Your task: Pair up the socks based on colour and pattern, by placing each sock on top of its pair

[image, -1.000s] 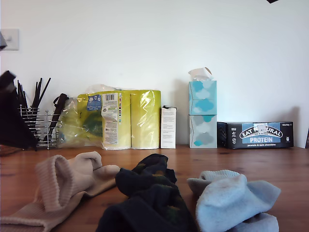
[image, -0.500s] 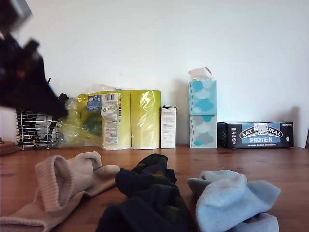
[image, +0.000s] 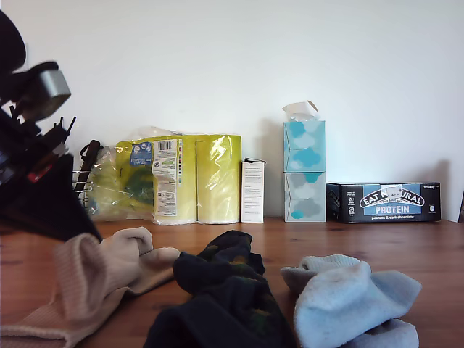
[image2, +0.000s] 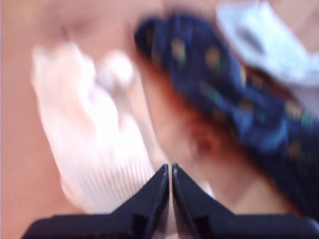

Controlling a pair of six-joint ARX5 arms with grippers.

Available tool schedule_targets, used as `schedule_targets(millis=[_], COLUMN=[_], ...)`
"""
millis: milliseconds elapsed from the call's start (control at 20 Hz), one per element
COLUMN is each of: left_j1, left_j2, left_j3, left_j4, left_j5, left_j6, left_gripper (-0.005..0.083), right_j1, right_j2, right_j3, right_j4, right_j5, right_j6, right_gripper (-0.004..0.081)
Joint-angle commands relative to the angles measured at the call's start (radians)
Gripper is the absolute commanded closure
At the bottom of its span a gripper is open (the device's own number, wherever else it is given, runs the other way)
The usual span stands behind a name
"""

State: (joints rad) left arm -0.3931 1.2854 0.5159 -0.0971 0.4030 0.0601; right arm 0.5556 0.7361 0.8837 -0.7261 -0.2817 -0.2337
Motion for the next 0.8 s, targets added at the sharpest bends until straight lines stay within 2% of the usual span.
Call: schedule_targets(millis=[0, 200, 350, 550, 750], left_j1=[-0.003, -0.003, -0.003, -0.011, -0.018], left_j2=[0.004, -0.005, -0.005, -0.049, -0.221], left_j3=[-0.016, 0.039, 0.100, 0.107, 0.107], left_j4=[-0.039, -0.190, -0.339, -0.336, -0.316], left_j5=[0.007, -0.006, -0.090, -0.087, -0.151], left_j6=[0.000, 0.000, 0.011, 0.026, 0.019], left_gripper=[0.0794, 0.0794, 0.0794, 0.0794, 0.0794], right_j1=[-0.006, -0.006, -0.006, -0.006, -0.018], right_j2=[-0.006, -0.006, -0.006, -0.006, 0.010], right_j3=[0.002, 0.002, 0.002, 0.002, 0.000], right_j4=[0.003, 0.000, 0.000, 0.019, 0.058], right_j5=[-0.005, -0.005, -0.006, -0.008, -0.007], right_j6=[-0.001, -0.001, -0.001, 0.003, 0.104], right_gripper=[0.0782, 0.0782, 0.0782, 0.0782, 0.0782])
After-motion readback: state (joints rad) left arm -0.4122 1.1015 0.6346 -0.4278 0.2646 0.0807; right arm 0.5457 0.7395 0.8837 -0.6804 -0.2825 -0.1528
